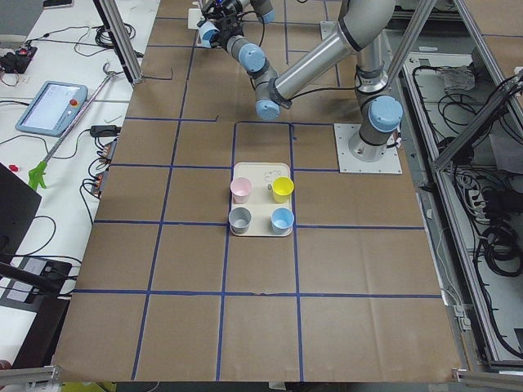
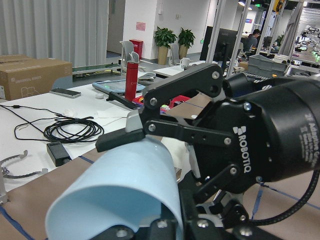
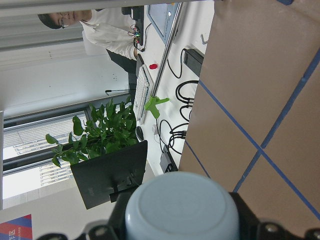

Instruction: Transfer IKEA cup to right arm and place on rack

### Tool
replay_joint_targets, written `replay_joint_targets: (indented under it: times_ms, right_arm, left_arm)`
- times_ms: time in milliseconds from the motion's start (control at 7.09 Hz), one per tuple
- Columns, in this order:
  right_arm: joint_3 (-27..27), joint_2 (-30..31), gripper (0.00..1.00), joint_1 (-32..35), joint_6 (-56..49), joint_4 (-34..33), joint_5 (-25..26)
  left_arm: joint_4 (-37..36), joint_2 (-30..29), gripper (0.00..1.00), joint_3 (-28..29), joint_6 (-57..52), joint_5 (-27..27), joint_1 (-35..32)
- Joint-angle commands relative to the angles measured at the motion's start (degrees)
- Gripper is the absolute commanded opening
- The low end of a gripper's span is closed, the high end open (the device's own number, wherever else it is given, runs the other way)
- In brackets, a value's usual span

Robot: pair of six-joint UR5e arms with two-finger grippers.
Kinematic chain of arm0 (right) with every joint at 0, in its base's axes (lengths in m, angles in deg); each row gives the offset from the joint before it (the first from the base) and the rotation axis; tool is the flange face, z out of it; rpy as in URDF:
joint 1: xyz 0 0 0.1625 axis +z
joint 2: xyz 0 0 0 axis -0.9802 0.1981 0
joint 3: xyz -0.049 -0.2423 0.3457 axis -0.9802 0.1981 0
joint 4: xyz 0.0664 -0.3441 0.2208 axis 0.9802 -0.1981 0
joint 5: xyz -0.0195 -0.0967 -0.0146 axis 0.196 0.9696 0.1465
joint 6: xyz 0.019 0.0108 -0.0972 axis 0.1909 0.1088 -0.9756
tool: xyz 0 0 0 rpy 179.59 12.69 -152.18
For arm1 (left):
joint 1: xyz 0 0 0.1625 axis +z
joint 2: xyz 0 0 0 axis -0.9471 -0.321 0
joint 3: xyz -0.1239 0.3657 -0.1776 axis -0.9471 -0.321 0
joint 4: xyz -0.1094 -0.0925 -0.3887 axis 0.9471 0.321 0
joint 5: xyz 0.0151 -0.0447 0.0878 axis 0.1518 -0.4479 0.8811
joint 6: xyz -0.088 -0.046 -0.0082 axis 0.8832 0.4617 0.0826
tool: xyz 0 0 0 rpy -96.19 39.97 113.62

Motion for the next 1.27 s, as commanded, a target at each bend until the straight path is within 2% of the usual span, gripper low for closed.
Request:
replay_joint_targets:
  times_ms: [0,141,282,423,847,1129]
  right_arm:
    - [-0.03,0.0,0.44,0.0,-0.14,0.03,-0.12]
    - [-0.03,0.0,0.44,0.0,0.03,0.03,-0.12]
    - [0.06,0.09,0.44,0.0,0.21,0.03,-0.12]
    - [0.06,0.09,0.44,0.0,0.21,0.12,-0.04]
    - [0.23,0.09,0.23,-0.53,-1.19,0.12,-0.3]
    - [0.15,0.0,0.17,-4.19,-7.75,0.03,-0.56]
  left_arm:
    - [-0.14,-0.35,0.7,0.31,1.49,1.09,0.0]
    - [-0.14,-0.36,0.88,0.31,1.49,1.1,0.09]
    - [-0.22,0.08,0.99,0.31,1.4,1.19,0.09]
    - [-0.23,0.52,0.99,0.4,1.4,2.93,0.7]
    - [-2.59,2.19,1.0,-1.79,1.49,2.33,7.1]
    - [-4.09,1.67,1.0,-3.03,1.57,3.29,12.1]
